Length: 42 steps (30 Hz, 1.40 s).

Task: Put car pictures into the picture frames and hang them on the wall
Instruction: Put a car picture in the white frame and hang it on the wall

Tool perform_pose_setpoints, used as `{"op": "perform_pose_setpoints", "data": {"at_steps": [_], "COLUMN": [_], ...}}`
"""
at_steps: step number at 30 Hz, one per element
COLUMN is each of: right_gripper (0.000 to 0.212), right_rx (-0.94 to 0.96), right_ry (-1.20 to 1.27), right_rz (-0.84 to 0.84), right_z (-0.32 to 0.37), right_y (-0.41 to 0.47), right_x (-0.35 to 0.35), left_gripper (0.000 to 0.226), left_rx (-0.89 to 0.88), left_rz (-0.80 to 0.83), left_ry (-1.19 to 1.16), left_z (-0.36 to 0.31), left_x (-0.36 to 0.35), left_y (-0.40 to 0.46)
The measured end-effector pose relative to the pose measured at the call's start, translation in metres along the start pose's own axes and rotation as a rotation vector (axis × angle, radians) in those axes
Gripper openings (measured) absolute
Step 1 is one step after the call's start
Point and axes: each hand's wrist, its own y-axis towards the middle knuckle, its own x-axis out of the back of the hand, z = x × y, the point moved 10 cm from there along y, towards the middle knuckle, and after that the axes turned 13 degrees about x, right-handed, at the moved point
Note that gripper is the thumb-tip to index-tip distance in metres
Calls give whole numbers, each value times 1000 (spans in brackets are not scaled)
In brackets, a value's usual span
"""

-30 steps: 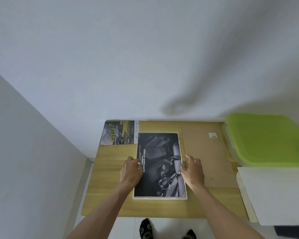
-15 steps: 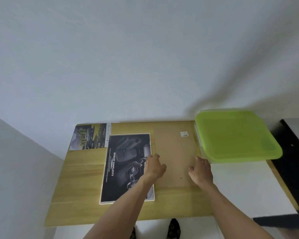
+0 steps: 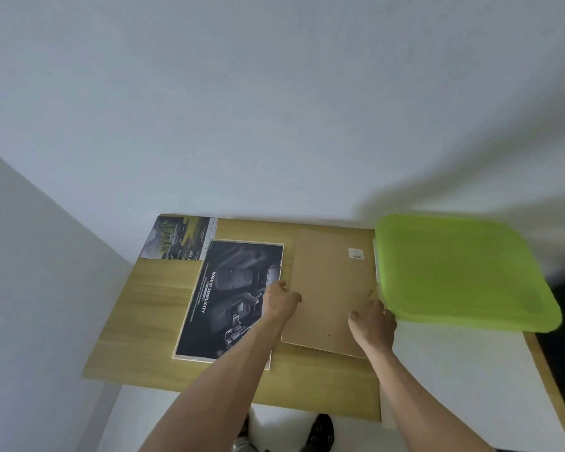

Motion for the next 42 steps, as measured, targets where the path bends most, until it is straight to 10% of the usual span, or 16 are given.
{"op": "perform_pose_setpoints", "data": {"at_steps": [12,23,42], "right_gripper": [58,76,71], "right_rx": [161,412,278], "right_ry": [400,152,-14], "right_rz": [25,225,136], "right_z": [74,137,131], "right_y": [-8,-50,-82], "right_x": [-20,-116,-145], "left_gripper": [46,55,72], "left_rx": [-190,-154,-180], "left_rz": [-105,-47,73], "left_ry": [-31,59,261], "left_z": [-13,66,95], "left_x": [118,210,219], "left_y": [-2,33,63]}}
